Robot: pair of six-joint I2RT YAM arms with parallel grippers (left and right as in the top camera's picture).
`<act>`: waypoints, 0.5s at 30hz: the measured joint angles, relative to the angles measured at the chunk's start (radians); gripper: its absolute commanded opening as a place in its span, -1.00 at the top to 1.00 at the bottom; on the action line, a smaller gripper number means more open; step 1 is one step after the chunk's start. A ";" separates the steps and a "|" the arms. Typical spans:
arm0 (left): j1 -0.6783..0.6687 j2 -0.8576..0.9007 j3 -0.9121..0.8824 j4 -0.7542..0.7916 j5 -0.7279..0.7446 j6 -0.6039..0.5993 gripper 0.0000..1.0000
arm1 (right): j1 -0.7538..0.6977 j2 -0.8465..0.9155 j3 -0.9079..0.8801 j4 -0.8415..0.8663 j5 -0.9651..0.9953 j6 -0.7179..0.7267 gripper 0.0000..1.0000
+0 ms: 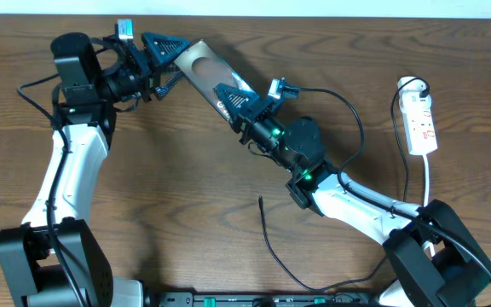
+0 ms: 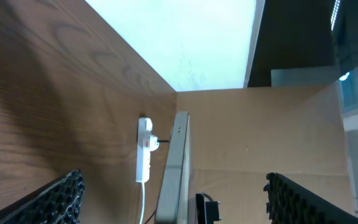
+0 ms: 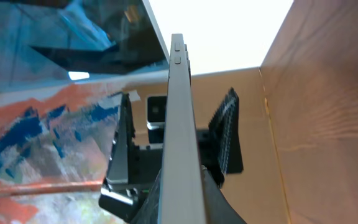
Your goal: Plug charger to phone and switch on socket
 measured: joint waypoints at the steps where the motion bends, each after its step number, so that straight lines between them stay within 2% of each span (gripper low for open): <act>1: -0.002 0.000 0.000 0.002 -0.006 -0.006 -0.80 | 0.000 0.000 0.000 0.000 0.007 0.003 0.98; 15: -0.060 0.000 0.000 0.012 -0.070 -0.052 -0.80 | 0.085 0.000 0.000 0.003 0.146 0.087 0.98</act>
